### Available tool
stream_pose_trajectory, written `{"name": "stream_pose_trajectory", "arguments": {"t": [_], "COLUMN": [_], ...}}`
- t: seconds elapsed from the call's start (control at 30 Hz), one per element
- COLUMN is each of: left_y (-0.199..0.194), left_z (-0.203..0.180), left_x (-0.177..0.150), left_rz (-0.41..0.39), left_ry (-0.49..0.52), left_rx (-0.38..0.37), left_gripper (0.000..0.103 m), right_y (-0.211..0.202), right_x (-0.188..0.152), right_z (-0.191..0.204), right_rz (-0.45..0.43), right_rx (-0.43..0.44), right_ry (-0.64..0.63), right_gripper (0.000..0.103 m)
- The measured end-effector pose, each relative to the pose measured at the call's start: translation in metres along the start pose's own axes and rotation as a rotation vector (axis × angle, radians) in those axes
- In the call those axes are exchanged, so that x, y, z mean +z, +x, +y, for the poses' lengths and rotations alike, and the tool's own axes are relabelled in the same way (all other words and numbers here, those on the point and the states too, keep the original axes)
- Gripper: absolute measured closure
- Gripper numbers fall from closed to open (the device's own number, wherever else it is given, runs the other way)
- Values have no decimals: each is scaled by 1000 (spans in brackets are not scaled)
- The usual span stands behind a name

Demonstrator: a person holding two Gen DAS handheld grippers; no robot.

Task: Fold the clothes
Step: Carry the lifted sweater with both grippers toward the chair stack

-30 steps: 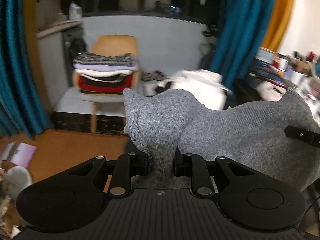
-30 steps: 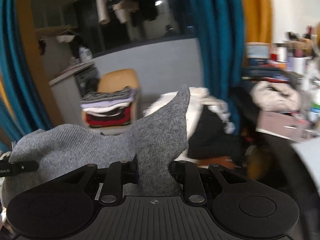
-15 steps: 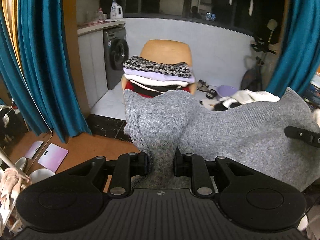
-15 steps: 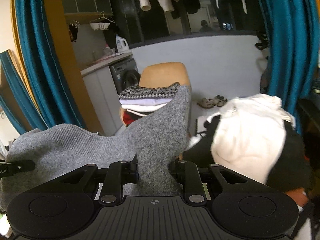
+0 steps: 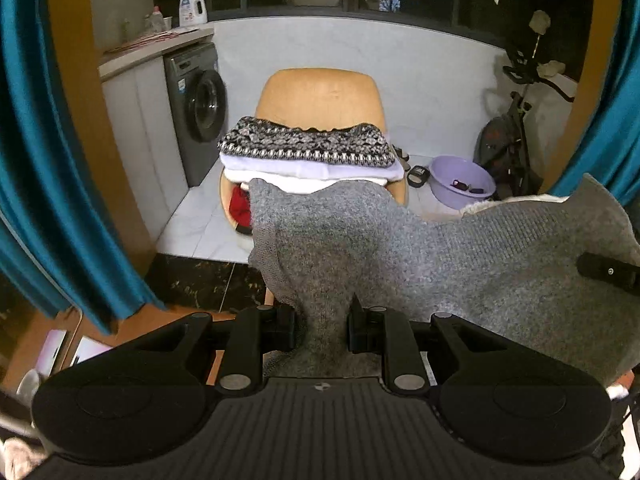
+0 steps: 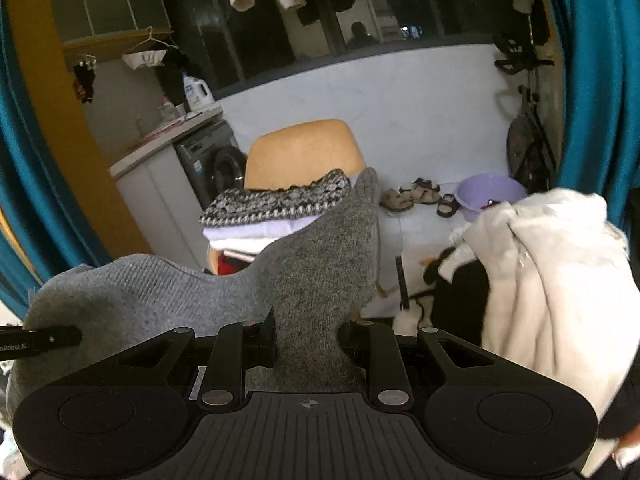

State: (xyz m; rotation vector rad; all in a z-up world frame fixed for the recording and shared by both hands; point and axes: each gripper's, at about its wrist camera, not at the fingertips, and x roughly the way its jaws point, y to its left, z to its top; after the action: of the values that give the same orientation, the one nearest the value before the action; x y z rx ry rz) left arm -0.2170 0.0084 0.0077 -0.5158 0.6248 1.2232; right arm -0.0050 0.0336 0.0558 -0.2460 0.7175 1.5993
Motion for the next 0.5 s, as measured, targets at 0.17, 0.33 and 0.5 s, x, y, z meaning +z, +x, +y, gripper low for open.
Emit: {"name": "stream_pose_trajectory", "arguments": {"t": [0.17,0.33,0.5], "left_y": [47,104,161], "left_z": [31,65,111], "left_x": [27,60,108], "left_rz": [16,13,27], "left_ry": [-66,-56,-37], "left_rx": [-37,-87,-132], "left_gripper": [81,81,81], "right_y": [57,117,182], "right_x": [27,47,72], "right_z": [13,39,65], "right_rz": [22,23,11], "right_rx": [-34,-78,-193], "right_ry": [-8,-26,40], "right_gripper": [82,82,82]}}
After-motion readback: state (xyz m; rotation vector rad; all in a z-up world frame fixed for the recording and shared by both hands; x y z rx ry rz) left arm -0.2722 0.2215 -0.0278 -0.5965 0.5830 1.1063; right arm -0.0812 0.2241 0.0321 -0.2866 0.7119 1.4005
